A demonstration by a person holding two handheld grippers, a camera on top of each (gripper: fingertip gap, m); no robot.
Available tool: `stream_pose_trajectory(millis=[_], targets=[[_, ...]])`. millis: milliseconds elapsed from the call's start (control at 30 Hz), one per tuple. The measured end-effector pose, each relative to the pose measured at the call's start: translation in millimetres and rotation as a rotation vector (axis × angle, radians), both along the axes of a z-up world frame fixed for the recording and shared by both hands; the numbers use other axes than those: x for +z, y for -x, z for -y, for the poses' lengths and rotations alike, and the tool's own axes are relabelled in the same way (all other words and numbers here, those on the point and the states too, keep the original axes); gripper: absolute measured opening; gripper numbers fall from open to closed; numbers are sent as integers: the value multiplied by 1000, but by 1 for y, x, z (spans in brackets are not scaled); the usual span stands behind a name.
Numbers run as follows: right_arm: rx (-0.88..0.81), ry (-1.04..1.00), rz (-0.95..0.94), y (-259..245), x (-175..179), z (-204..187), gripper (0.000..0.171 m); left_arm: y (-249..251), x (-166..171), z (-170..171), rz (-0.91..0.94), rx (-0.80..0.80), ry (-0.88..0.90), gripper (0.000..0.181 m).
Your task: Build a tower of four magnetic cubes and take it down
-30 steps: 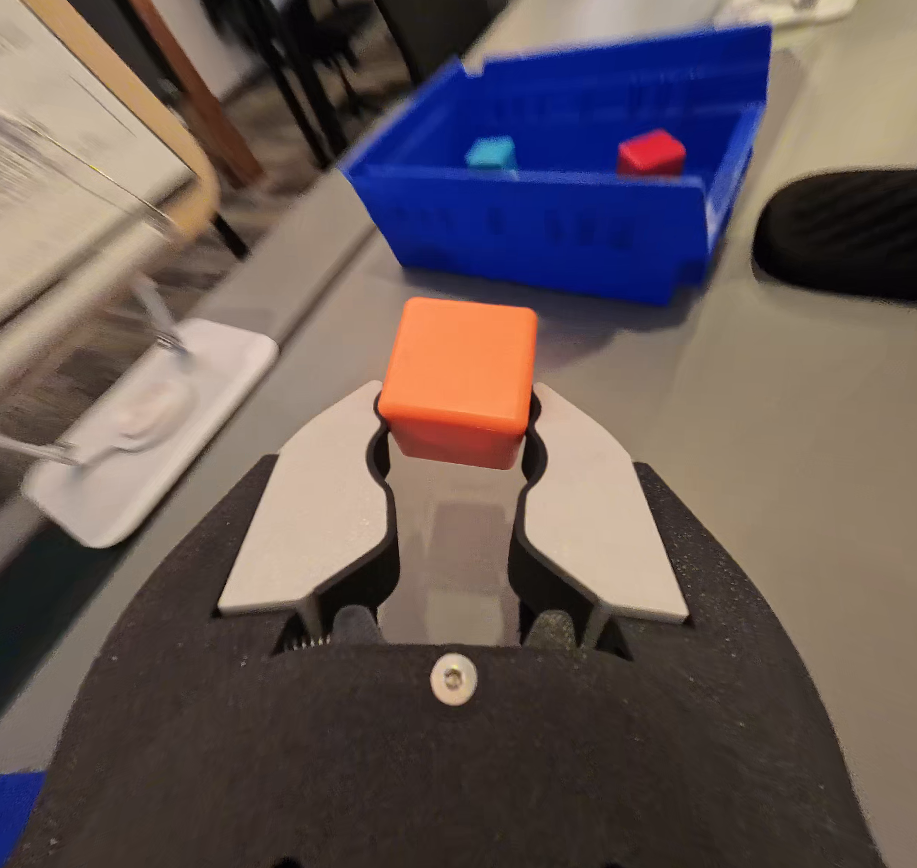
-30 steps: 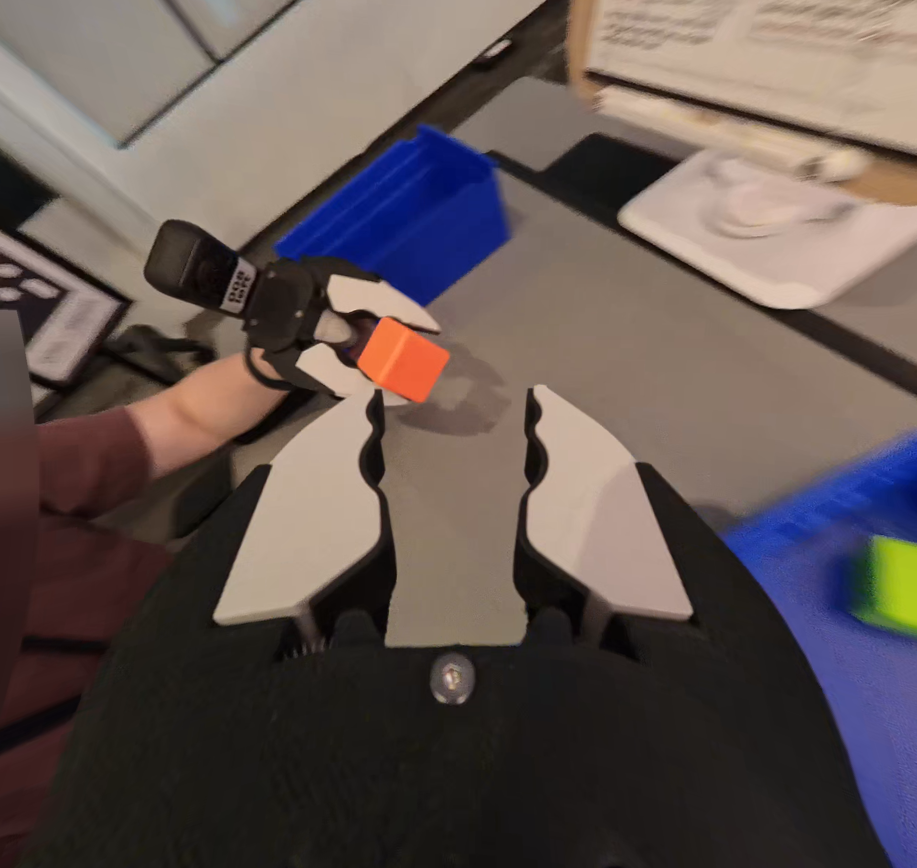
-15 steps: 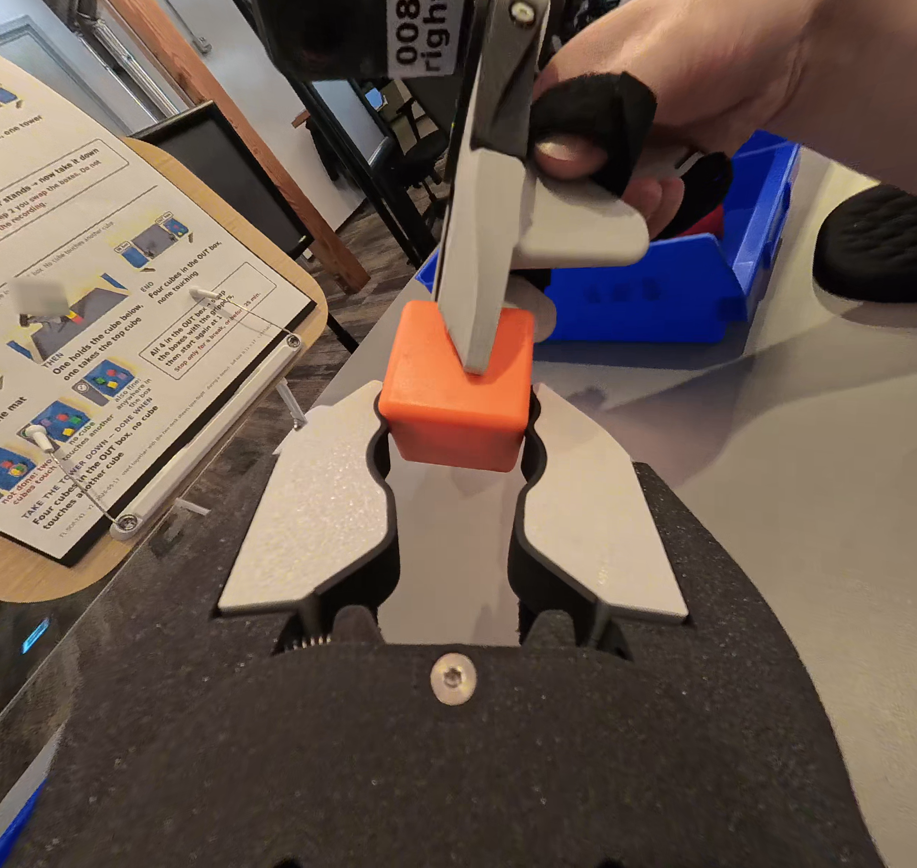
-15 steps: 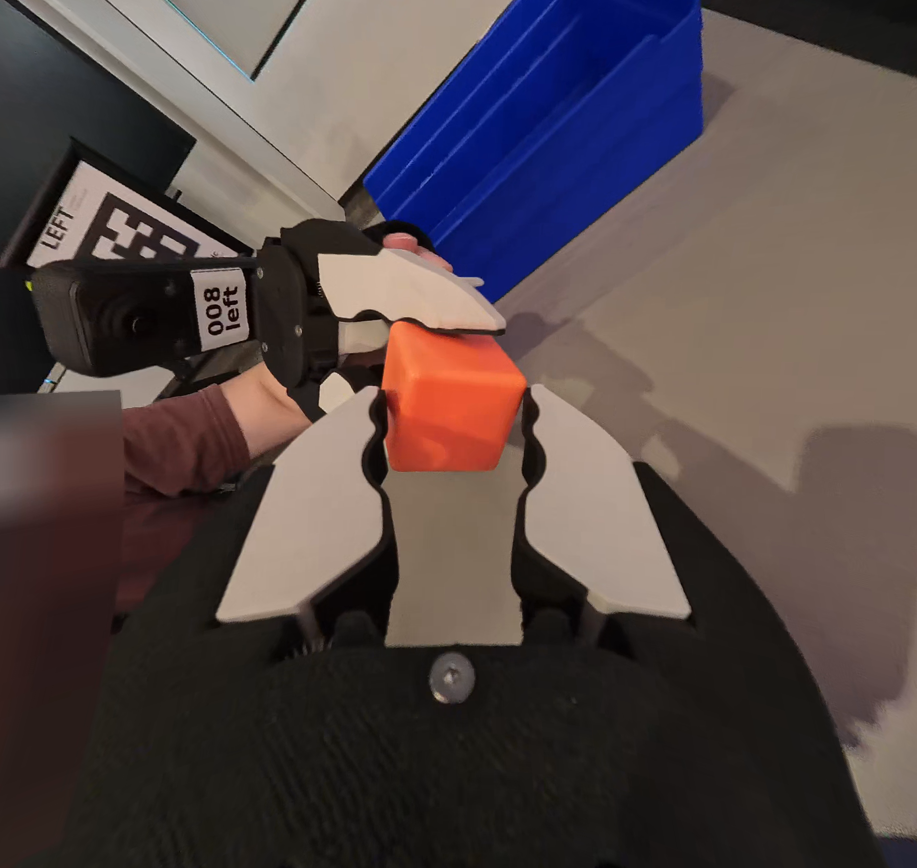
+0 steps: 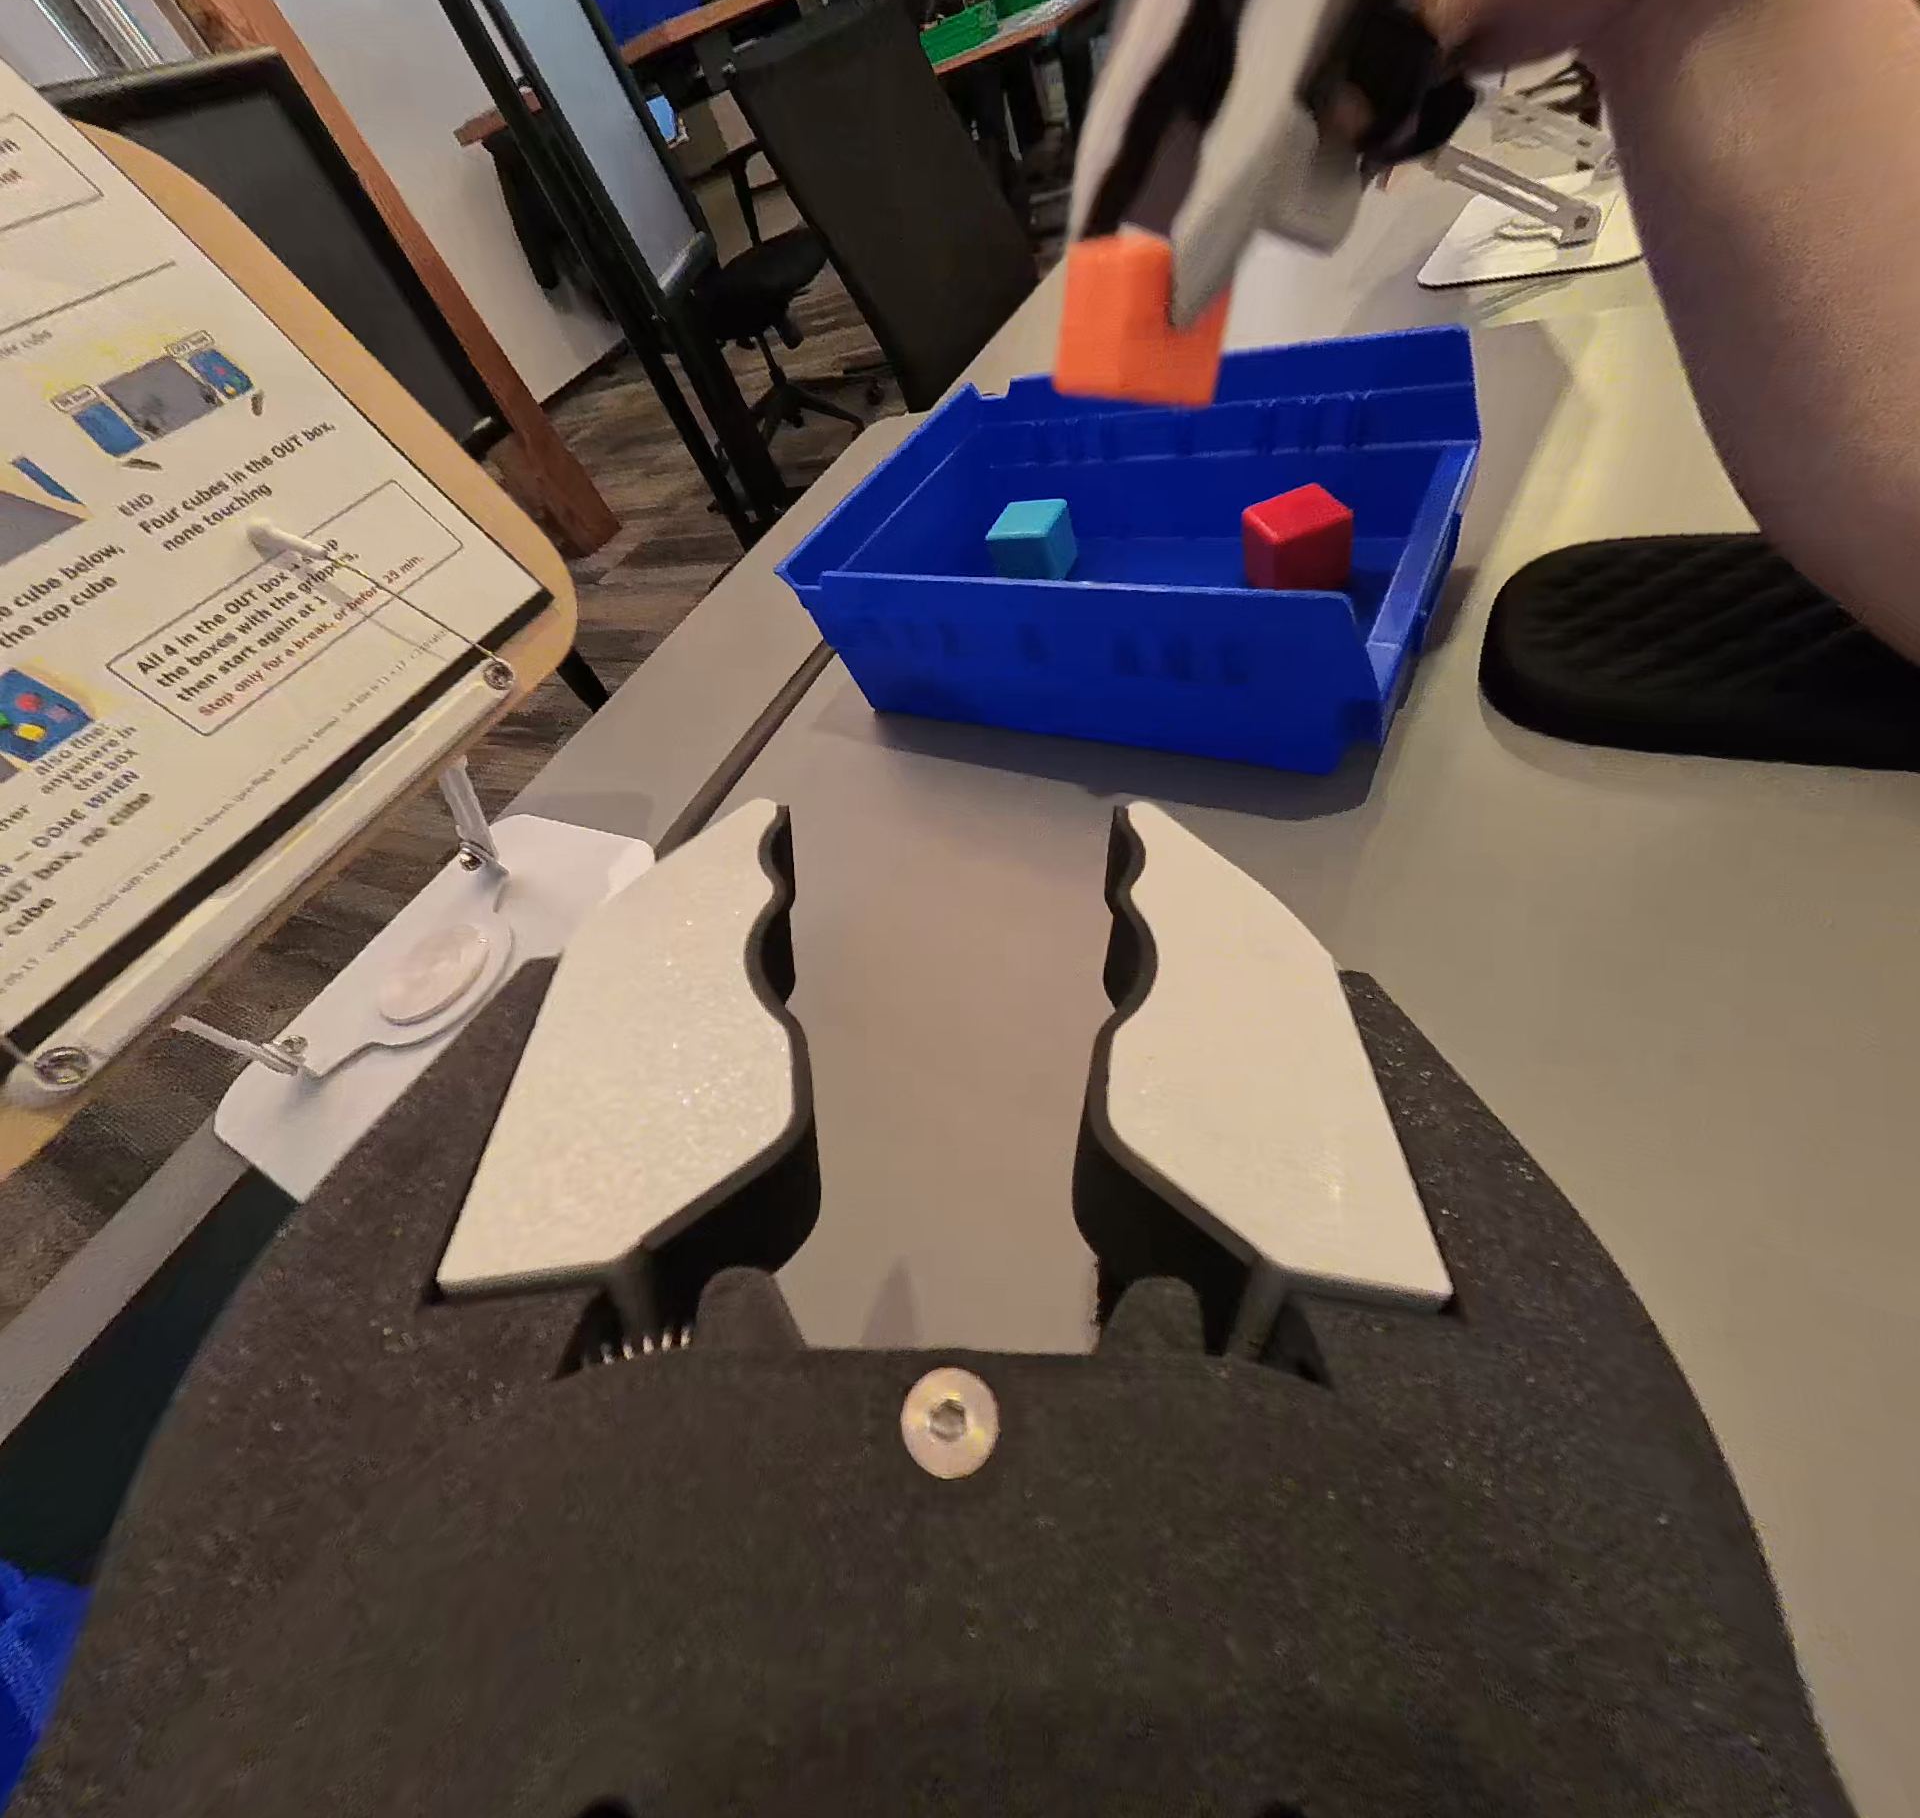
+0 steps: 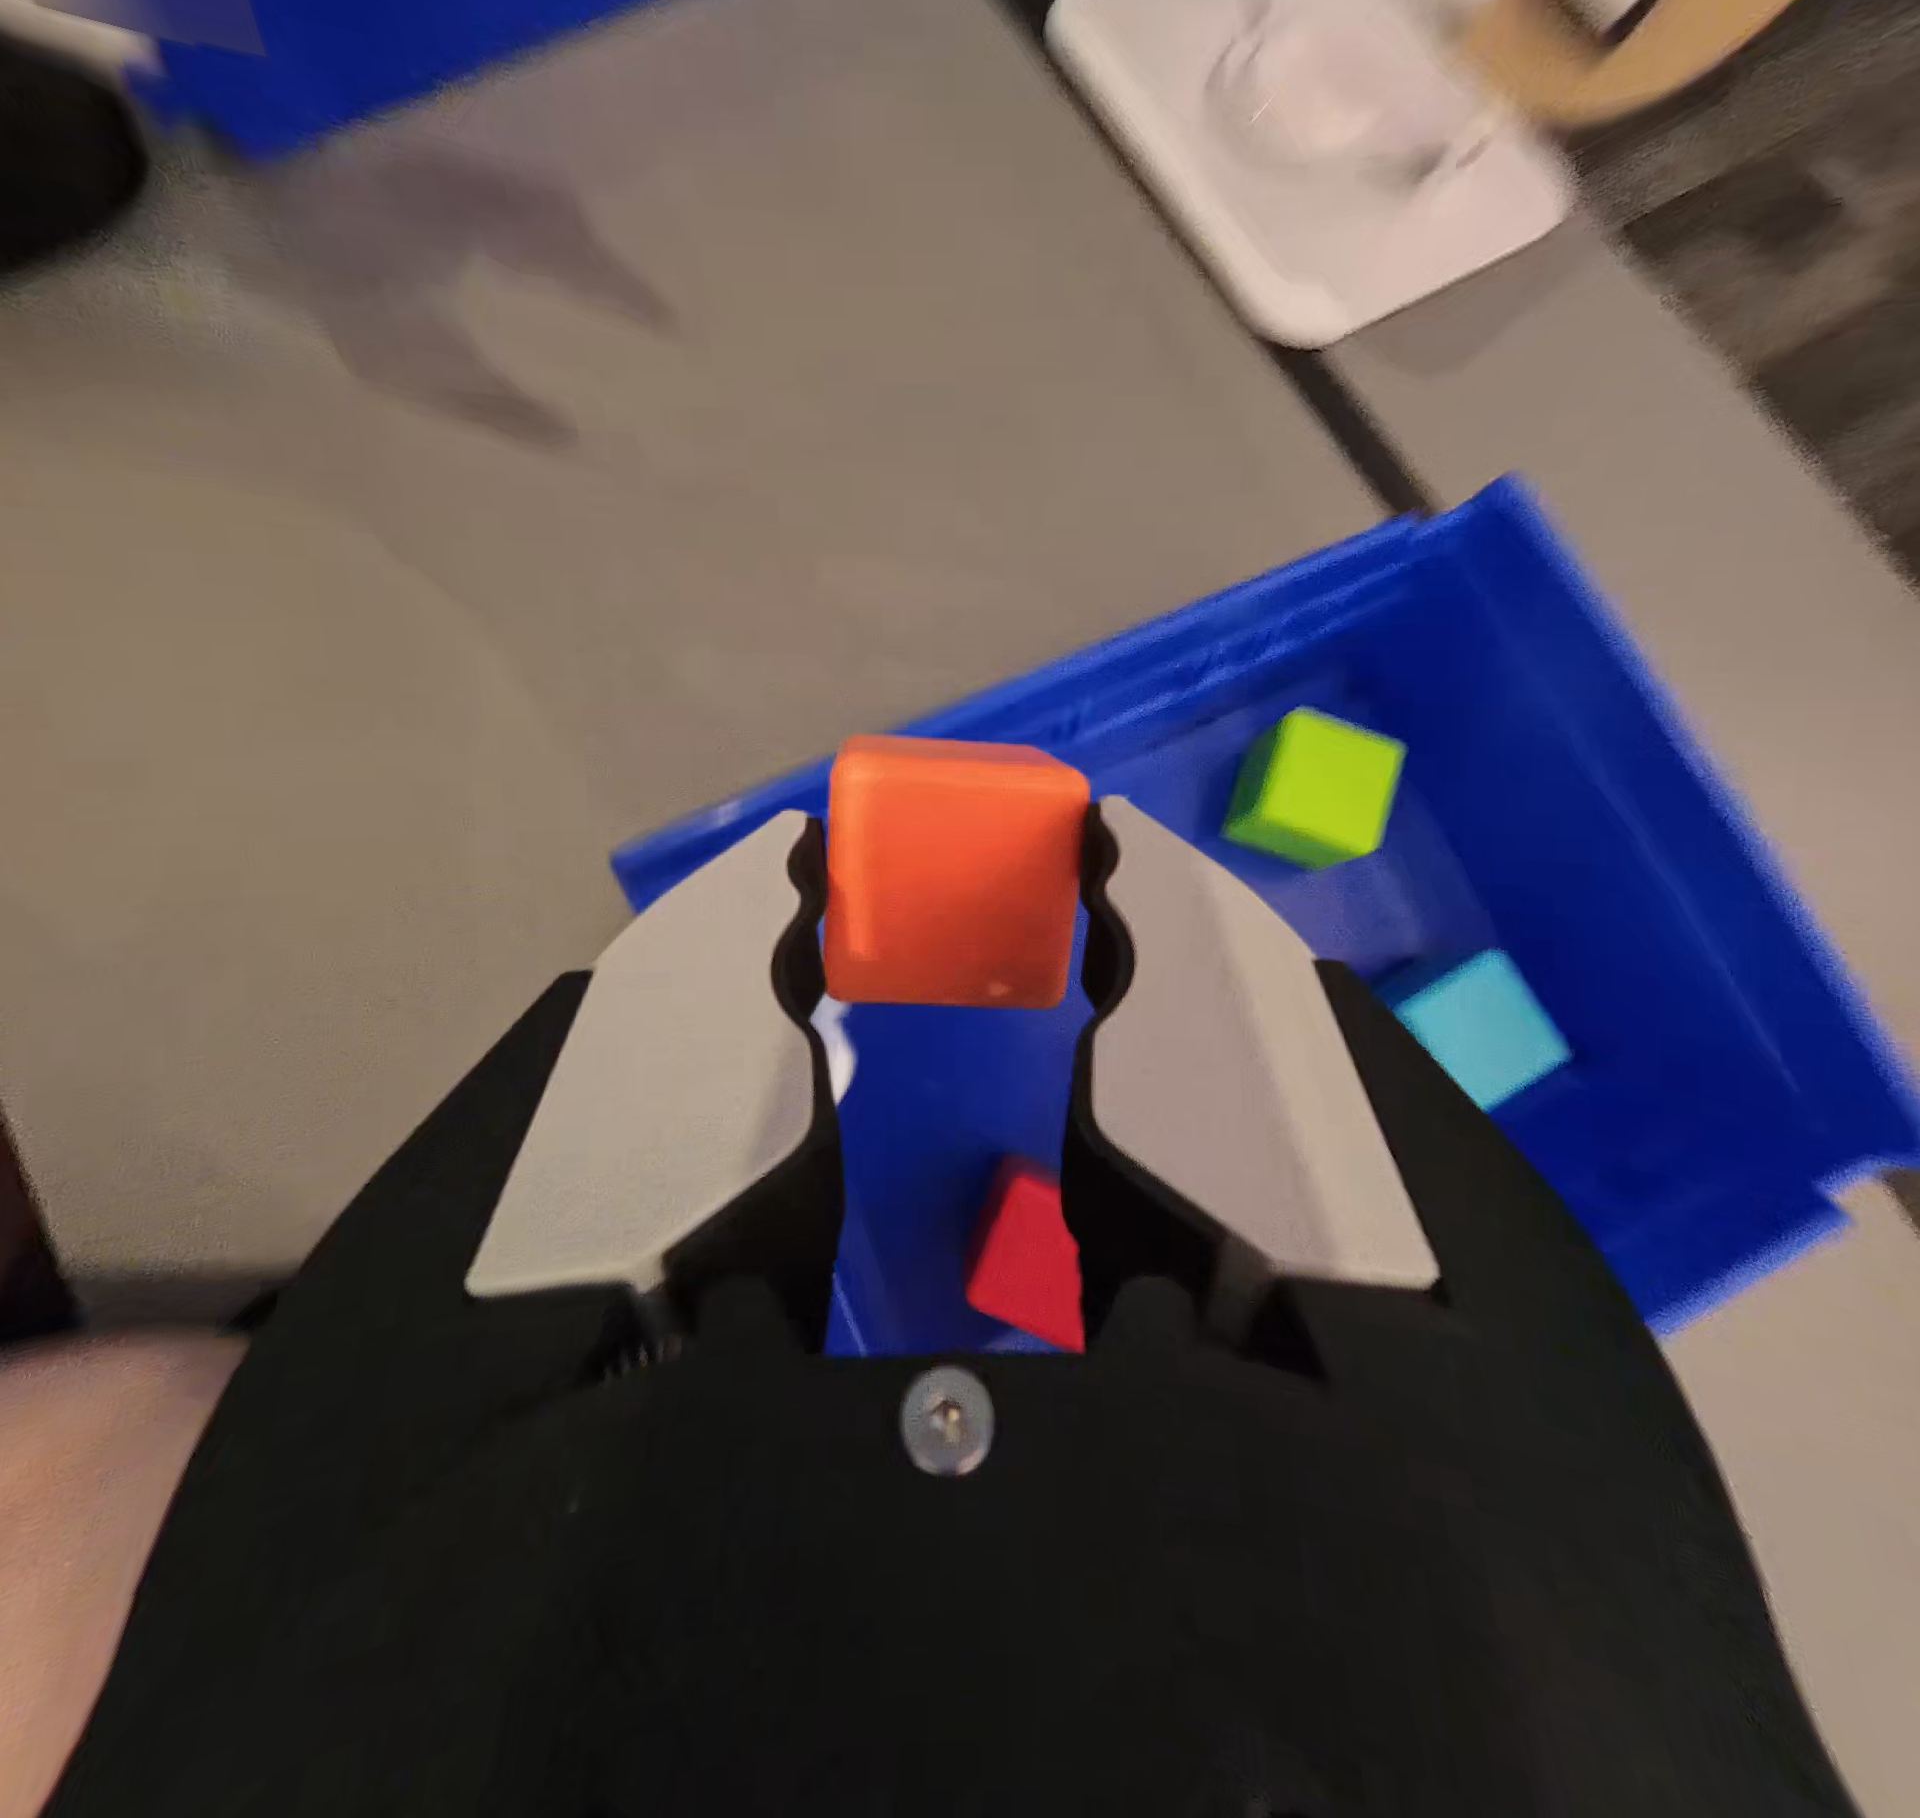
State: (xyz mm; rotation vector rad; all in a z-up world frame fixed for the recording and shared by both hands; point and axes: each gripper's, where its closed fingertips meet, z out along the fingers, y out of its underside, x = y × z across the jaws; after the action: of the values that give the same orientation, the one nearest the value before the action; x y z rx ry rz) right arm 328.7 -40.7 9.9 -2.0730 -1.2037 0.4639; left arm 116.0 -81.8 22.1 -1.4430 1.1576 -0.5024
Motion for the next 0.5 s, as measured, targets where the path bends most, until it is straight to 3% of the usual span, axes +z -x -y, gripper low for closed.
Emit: stream_pose_trajectory(millis=[233, 367, 500], targets=[[207, 288, 257, -10, -117, 4, 49, 29, 21, -5, -31, 43, -50, 55], [187, 386, 309, -8, -142, 5, 49, 57, 37, -11, -19, 102, -30, 56], [130, 433, 267, -6, -134, 6, 53, 100, 57, -23, -12, 224, -32, 62]])
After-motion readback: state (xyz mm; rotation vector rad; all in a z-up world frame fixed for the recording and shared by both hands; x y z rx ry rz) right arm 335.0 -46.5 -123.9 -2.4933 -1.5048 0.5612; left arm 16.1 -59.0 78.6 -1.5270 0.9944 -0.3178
